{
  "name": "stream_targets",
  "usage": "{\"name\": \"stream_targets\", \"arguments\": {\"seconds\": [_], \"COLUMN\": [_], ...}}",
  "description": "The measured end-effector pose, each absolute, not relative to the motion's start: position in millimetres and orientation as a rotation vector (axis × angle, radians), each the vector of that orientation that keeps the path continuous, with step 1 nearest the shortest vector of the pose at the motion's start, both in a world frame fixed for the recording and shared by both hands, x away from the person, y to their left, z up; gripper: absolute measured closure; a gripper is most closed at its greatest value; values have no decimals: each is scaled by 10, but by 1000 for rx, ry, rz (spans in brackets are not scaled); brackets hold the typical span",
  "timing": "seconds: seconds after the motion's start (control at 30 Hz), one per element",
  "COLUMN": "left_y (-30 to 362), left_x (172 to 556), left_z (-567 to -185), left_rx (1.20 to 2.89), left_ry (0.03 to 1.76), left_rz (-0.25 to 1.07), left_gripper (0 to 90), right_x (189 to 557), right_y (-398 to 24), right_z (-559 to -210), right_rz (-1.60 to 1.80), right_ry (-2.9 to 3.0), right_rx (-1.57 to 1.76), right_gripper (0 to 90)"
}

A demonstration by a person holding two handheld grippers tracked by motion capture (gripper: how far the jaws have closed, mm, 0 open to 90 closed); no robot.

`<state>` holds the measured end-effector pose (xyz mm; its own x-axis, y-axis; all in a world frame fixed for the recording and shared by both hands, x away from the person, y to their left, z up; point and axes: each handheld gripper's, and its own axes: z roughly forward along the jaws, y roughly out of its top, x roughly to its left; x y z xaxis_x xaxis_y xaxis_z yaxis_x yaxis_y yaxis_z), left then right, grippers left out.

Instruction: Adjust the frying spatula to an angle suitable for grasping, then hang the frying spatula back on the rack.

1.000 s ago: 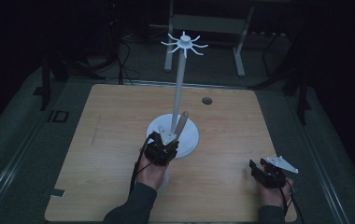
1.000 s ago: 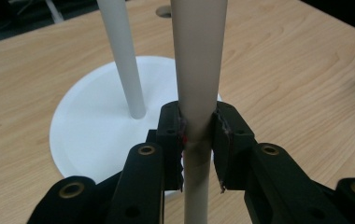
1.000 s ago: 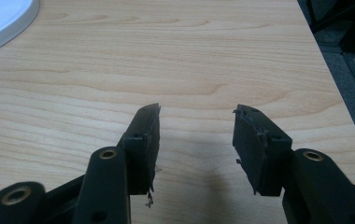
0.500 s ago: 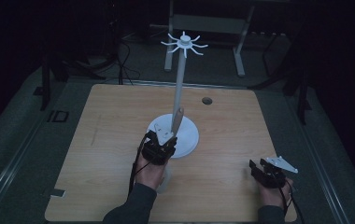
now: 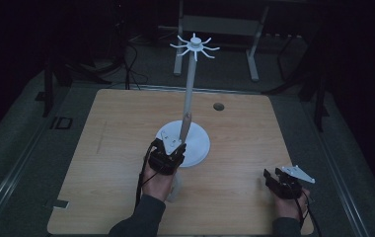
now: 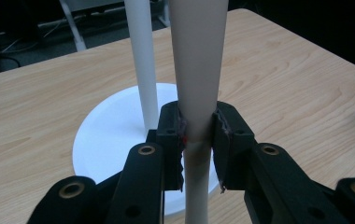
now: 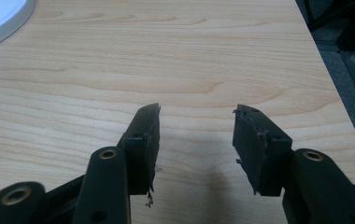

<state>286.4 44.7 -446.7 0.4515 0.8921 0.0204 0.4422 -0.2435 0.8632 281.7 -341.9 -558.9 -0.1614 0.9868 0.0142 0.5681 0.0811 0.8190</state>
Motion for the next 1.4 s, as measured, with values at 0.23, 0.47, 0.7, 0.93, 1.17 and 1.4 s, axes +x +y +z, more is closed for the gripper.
{"name": "stream_targets", "arguments": {"seconds": [0.23,0.47,0.7,0.93,1.17,1.4], "left_y": [450,450,445,427,403,386], "left_x": [2835,2814,2797,2775,2778,2809], "left_z": [-4430,-4391,-4360,-4314,-4289,-4250], "left_rx": [1838,1815,1802,1776,1764,1760], "left_ry": [1123,1122,1119,1108,1102,1099], "left_rz": [700,716,735,769,784,790], "left_gripper": [744,744,744,743,744,744], "right_x": [2819,2823,2824,2821,2821,2820], "right_y": [-3416,-3405,-3406,-3405,-3410,-3410], "right_z": [-5588,-5587,-5587,-5585,-5584,-5583], "right_rz": [946,948,946,946,948,949], "right_ry": [1795,1793,1793,1795,1791,1791], "right_rx": [1533,1536,1535,1533,1533,1533], "right_gripper": [508,507,507,505,503,503]}}
